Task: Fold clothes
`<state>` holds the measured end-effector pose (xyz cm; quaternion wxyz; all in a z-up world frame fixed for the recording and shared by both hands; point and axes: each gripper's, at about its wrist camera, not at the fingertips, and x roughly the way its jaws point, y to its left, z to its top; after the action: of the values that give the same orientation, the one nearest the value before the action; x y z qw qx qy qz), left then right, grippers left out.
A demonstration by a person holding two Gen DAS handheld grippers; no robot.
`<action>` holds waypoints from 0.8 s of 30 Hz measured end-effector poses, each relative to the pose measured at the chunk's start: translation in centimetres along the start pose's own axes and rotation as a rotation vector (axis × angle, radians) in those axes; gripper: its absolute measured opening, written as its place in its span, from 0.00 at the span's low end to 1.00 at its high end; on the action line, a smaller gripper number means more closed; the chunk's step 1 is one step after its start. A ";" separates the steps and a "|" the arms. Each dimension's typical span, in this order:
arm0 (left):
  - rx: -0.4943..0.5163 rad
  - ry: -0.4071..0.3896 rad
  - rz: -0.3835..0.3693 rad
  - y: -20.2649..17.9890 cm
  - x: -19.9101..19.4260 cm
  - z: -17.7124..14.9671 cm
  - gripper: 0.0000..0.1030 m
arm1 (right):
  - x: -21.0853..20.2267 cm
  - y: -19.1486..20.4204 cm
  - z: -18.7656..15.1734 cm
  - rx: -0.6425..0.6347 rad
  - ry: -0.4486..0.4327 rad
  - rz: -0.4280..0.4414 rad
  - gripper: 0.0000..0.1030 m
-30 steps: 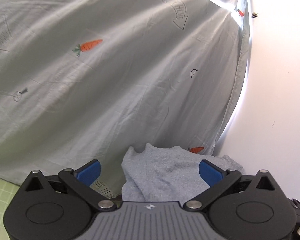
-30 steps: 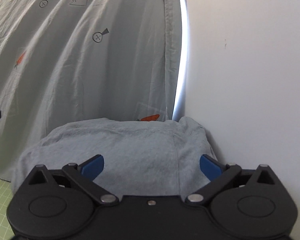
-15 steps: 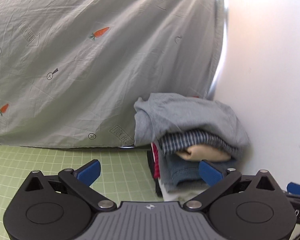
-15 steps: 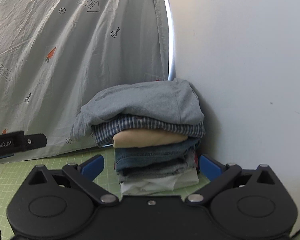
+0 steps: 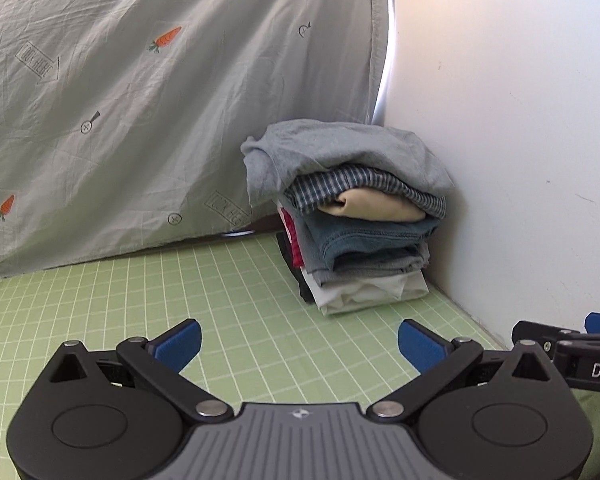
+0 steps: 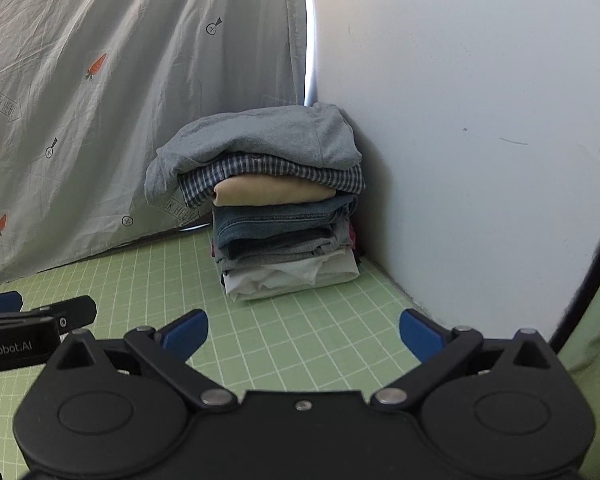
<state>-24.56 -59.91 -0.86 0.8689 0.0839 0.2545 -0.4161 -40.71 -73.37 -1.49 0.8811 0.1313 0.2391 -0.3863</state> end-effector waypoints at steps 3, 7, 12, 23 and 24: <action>0.001 0.019 -0.003 0.0 -0.2 -0.7 1.00 | -0.5 0.1 -0.7 -0.009 0.017 0.001 1.00; 0.002 0.013 0.008 -0.2 -0.8 -1.0 1.00 | -0.8 0.2 -0.9 -0.024 0.028 0.011 1.00; -0.013 0.022 0.012 -0.2 -1.1 -1.4 1.00 | -0.9 0.4 -1.4 -0.042 0.047 0.030 1.00; -0.024 0.016 0.021 -0.5 -1.6 -1.6 1.00 | -0.9 0.3 -1.4 -0.061 0.048 0.055 1.00; -0.023 0.019 0.021 -0.6 -1.6 -1.6 1.00 | -0.9 0.2 -1.4 -0.061 0.047 0.056 1.00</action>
<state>-26.39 -58.63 -1.35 0.8719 0.0803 0.2665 -0.4029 -41.49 -72.09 -2.23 0.8893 0.1199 0.2675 -0.3510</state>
